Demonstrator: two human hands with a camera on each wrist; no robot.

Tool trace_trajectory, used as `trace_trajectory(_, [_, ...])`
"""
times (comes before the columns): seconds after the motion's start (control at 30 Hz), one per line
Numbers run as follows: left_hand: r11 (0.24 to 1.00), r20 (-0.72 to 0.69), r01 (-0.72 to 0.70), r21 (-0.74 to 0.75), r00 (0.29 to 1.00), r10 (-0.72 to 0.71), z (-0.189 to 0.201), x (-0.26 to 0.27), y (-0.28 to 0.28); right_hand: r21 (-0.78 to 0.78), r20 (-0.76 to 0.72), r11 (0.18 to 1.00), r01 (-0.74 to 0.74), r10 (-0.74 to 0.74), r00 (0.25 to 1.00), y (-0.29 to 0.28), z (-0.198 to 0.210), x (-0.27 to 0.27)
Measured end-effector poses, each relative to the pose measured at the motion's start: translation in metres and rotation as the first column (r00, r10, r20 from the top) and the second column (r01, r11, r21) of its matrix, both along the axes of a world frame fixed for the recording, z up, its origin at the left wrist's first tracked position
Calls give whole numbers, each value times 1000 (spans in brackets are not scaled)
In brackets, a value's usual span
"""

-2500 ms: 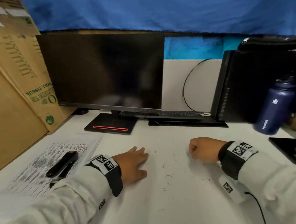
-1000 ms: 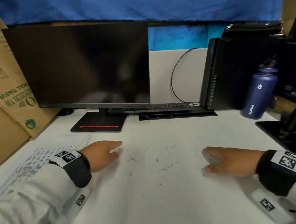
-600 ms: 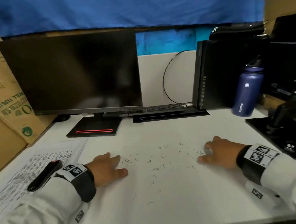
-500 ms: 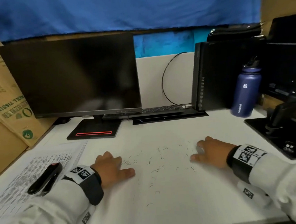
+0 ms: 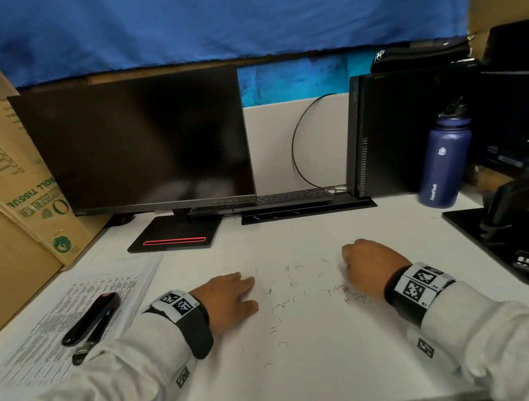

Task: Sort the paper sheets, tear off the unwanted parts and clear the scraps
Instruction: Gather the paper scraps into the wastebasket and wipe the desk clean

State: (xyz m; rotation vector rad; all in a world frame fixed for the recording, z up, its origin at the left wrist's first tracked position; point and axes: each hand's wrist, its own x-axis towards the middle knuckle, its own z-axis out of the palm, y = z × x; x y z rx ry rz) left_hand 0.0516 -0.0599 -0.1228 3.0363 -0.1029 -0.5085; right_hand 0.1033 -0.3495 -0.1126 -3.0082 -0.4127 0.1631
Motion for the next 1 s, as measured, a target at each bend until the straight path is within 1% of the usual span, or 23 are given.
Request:
trace_trajectory(0.03, [999, -3, 33, 22, 999, -33, -2, 0, -1, -31, -13, 999, 41, -42, 999, 0, 0, 1])
trace_trajectory(0.1, [996, 56, 83, 28, 995, -85, -2, -1, -2, -51, -84, 994, 102, -106, 991, -2, -2, 1])
trace_trajectory(0.13, [995, 94, 97, -1, 991, -97, -2, -2, -1, -39, -119, 994, 102, -106, 987, -2, -3, 1])
trace_trajectory(0.2, [992, 152, 92, -84, 985, -79, 0, -4, 2, -33, -141, 999, 27, -32, 989, -1, -6, 1])
trace_trajectory(0.27, [994, 197, 30, -104, 980, -9, 4, -6, 8, 15, -132, 999, -37, 39, 990, 1, -8, -1])
trace_trajectory(0.33, [994, 219, -108, -24, 970, 110, 13, -9, 16, 19, -68, 999, -27, 28, 997, 1, -6, -2])
trace_trajectory(0.4, [960, 164, -259, 102, 957, 241, 20, -12, 27, 22, 9, 994, 105, -105, 994, -5, -1, -2])
trace_trajectory(0.43, [945, 115, -296, 141, 953, 281, 21, -14, 32, 35, 11, 983, 178, -178, 984, -9, 2, -1])
trace_trajectory(0.47, [935, 70, -316, 164, 949, 308, 20, -17, 35, 24, -5, 975, 222, -222, 975, -14, 4, -1])
trace_trajectory(0.53, [932, 30, -326, 159, 945, 325, 15, -21, 38, -45, -61, 971, 234, -237, 970, -17, 5, -4])
trace_trajectory(0.6, [941, 16, -306, 142, 952, 307, 8, -22, 34, -70, -93, 978, 196, -202, 975, -14, 2, -6])
trace_trajectory(0.67, [953, -2, -269, 139, 962, 272, 6, -19, 23, -17, -124, 989, 145, -146, 981, -11, 0, -6])
trace_trajectory(0.7, [963, 1, -230, 144, 973, 232, 7, -17, 16, 9, -132, 993, 118, -116, 984, -10, -1, -6])
trace_trajectory(0.73, [977, 20, -174, 126, 985, 173, 7, -14, 10, 19, -136, 996, 84, -81, 987, -9, -1, -7])
trace_trajectory(0.8, [999, 84, -28, 31, 996, 26, 7, -7, -1, 34, -139, 999, 5, 0, 990, -7, -2, -8])
trace_trajectory(0.83, [999, 113, 48, 9, 992, -48, 5, -3, -6, 58, -139, 998, -37, 44, 989, -6, -2, -9])
trace_trajectory(0.87, [994, 133, 104, 17, 985, -106, 4, 0, -9, 87, -139, 993, -79, 90, 986, -5, -3, -10])
trace_trajectory(0.93, [989, 149, 144, 38, 978, -148, 1, 5, -15, 119, -128, 979, -166, 181, 975, -2, -4, -12])
trace_trajectory(1.0, [988, 171, 148, 31, 974, -151, 1, 8, -16, 120, -115, 969, -218, 231, 966, 1, -6, -12])
